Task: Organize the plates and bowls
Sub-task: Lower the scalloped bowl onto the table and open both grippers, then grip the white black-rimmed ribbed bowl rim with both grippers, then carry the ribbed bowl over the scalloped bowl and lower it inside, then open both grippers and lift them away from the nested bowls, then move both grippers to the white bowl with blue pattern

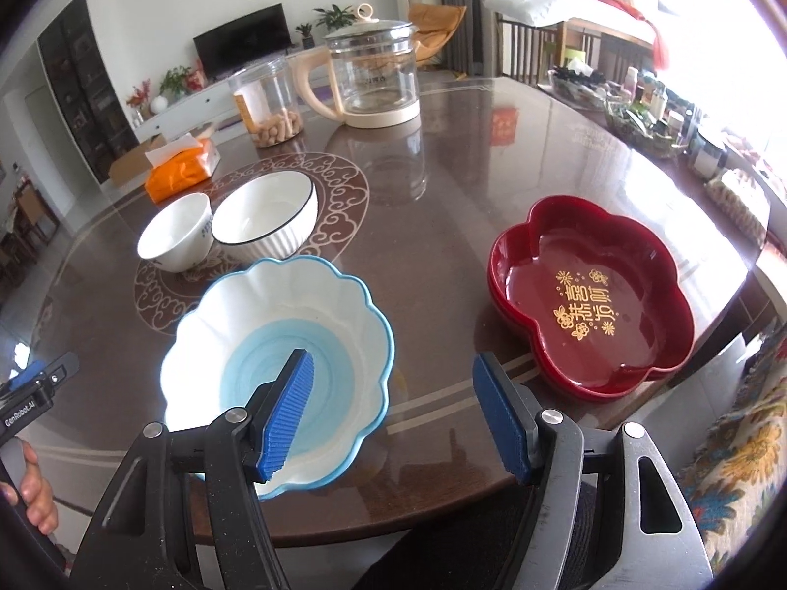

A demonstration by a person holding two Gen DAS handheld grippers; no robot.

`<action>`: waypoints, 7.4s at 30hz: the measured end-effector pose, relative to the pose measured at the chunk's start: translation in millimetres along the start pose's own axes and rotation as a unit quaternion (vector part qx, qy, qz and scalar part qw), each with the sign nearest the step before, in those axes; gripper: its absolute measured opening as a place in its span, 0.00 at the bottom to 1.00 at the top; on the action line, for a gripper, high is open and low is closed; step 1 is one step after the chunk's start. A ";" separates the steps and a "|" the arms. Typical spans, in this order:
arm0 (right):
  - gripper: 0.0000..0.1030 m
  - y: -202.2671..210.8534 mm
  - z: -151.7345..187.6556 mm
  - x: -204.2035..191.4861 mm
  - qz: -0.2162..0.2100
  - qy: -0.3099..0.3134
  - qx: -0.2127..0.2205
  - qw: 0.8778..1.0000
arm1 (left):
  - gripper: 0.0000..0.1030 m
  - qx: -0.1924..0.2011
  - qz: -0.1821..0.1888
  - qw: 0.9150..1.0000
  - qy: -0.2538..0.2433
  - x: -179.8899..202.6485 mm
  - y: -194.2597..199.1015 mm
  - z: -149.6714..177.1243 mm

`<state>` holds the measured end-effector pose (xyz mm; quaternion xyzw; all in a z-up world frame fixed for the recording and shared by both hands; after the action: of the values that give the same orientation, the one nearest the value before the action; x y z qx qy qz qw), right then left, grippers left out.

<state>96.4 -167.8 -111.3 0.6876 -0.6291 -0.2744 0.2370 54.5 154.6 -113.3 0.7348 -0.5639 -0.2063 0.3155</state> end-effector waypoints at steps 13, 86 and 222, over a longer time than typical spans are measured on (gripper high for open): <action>0.76 15.9 -3.5 -20.0 -0.001 0.045 0.036 0.998 | 0.89 0.002 0.080 0.995 -0.060 53.5 0.9 -22.2; 0.16 -91.7 9.6 -6.4 -0.140 -0.079 -0.195 0.968 | 0.21 -0.148 0.166 0.968 -0.116 170.3 -63.9 13.4; 0.78 -22.2 -77.0 -111.2 -0.207 0.030 -0.021 0.978 | 0.91 -0.011 0.077 0.997 -0.005 -9.3 -62.8 -94.9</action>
<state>158.3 -56.6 -60.6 0.8058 -0.4595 -0.3101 0.2081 158.3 195.8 -89.6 0.6847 -0.6180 -0.1913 0.3356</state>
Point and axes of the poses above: each gripper's, at about its wrist camera, not at the fingertips, and y roughly against the way its jaws point, x to its right, z to its underside, the point moved 1 cm from there along -y, roughly the way its jaws point, and after that the axes turned 7 degrees about x, right-handed, at the moved point
